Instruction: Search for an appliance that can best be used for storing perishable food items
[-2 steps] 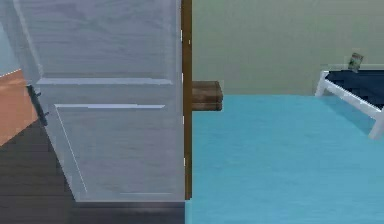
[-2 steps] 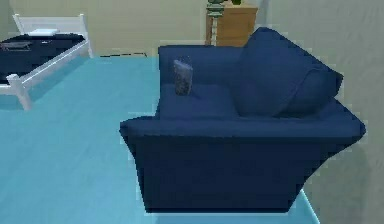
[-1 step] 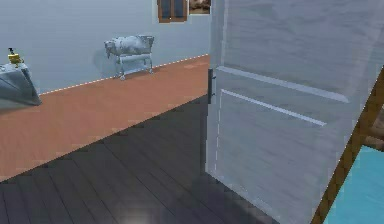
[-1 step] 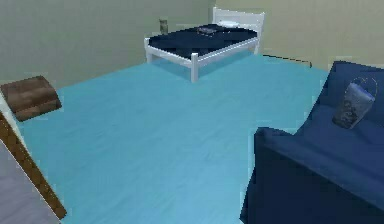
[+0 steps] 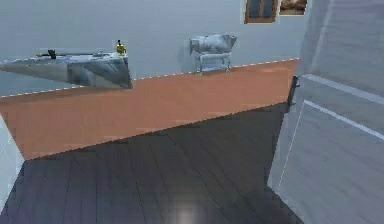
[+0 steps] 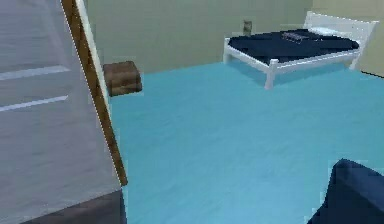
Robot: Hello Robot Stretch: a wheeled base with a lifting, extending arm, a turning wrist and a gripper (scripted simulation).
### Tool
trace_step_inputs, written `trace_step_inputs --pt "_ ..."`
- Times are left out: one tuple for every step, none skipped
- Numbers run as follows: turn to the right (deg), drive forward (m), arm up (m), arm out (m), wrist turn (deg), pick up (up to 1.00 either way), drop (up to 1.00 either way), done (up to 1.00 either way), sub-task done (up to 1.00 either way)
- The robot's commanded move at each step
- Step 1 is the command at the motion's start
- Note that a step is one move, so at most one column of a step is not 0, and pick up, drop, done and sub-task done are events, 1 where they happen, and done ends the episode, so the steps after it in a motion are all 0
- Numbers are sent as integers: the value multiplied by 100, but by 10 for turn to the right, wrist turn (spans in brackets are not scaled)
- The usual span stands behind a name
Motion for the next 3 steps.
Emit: trace_step_inputs --pt "0 100 0 0 0 0 0 0 0" --pt "0 30 0 0 0 0 0 0 0" --pt "180 0 0 0 0 0 0 0 0"
